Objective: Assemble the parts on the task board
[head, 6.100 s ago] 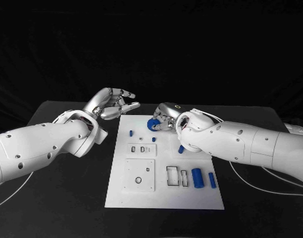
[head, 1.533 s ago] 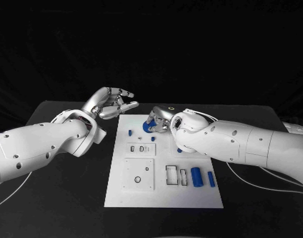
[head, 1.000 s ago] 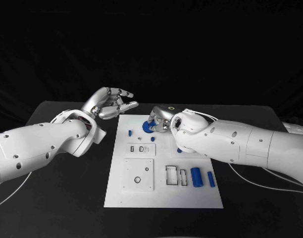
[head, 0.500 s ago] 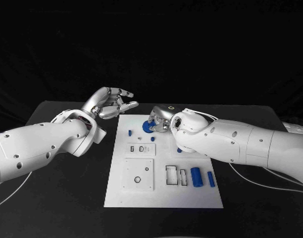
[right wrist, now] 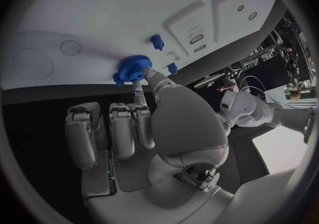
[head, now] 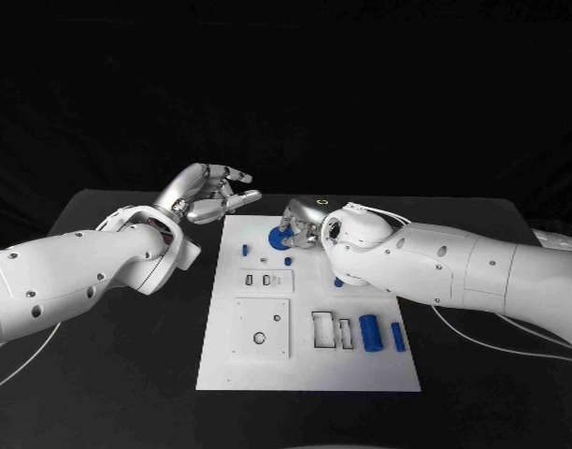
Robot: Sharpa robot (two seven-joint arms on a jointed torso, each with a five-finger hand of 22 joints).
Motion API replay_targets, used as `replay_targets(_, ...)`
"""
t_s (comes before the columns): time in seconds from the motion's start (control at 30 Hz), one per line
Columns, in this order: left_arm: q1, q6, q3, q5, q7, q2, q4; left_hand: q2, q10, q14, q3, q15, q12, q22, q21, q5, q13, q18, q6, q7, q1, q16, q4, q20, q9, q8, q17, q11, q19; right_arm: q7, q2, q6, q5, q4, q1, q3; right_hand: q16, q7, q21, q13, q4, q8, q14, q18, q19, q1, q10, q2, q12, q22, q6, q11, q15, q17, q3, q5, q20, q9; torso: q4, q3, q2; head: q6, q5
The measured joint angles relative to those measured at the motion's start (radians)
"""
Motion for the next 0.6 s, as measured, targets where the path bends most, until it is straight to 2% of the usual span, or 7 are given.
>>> replay_targets(0.6, 0.000, 0.000, 0.000, 0.000, -0.001, -0.002, 0.002, 0.000, 0.000, 0.000, 0.000, 0.000, 0.000, 0.000, 0.000, 0.000, 0.000, 0.000, 0.000, 0.000, 0.000, 0.000, 0.000, 0.000, 0.000, 0.000, 0.000, 0.000, 0.000, -0.005, 0.000, -0.003, -0.001, 0.001, 0.000, 0.000, 0.000, -0.001, 0.000, 0.000, 0.000, -0.002, 0.000, 0.000, 0.000, -0.004, 0.000, 0.004, 0.000, 0.000, 0.001, 0.000, 0.000, 0.000, 0.000, 0.000, 0.000, -0.001, 0.0007, 0.0003, 0.000, 0.003, -0.002)
